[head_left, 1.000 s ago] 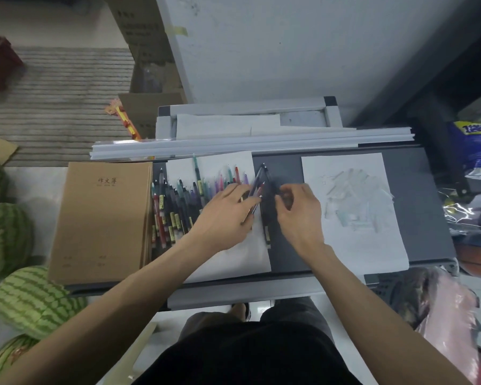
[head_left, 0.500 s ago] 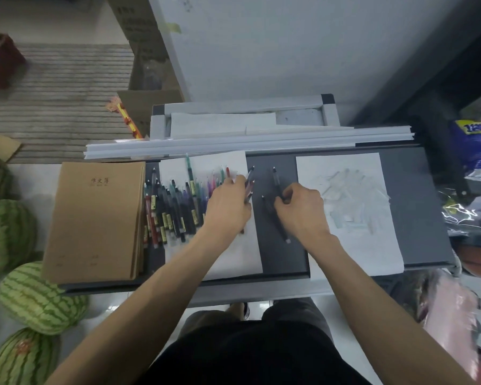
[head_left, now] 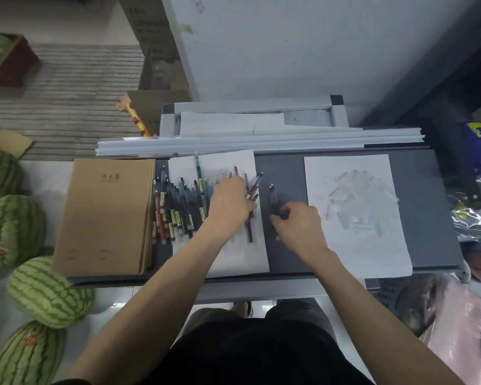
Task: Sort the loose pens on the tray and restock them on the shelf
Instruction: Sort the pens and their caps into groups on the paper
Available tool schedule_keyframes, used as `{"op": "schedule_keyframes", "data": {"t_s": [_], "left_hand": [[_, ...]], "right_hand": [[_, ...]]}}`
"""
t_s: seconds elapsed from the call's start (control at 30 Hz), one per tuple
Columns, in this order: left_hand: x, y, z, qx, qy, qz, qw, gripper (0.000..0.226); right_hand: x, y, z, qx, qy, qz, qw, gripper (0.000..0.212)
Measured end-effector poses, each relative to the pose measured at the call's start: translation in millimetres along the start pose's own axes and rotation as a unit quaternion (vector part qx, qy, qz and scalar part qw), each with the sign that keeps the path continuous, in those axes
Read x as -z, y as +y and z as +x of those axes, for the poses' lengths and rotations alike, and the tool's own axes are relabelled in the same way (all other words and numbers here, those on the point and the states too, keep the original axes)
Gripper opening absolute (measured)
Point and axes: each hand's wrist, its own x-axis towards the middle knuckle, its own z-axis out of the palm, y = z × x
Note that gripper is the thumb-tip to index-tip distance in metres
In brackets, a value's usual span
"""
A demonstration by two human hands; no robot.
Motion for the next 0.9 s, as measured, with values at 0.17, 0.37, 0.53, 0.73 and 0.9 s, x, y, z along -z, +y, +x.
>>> {"op": "schedule_keyframes", "data": {"t_s": [0.17,0.37,0.53,0.73,0.9], "left_hand": [[-5,0,-8,-0.009,0.012,0.003,1.000,0.035],[-1,-3,-13,-0.014,0.031,-0.016,0.999,0.027],[13,-13,-21,0.004,0.035,-0.093,0.995,0.029],[53,-67,-29,0.099,0.072,-0.234,0.964,0.028],[59,-105,-29,0.151,0.104,-0.251,0.950,0.033]], "right_hand": [[-16,-19,-5,-0.016,-0.024,0.074,0.997,0.027],[-30,-29,-11,-0.016,-0.031,0.078,0.996,0.030],[-30,-36,-8,-0.027,-0.026,0.068,0.997,0.034],[-22,-50,-2,-0.001,-0.021,0.063,0.998,0.029],[-27,-91,2,0.032,-0.071,0.064,0.995,0.027]]}}
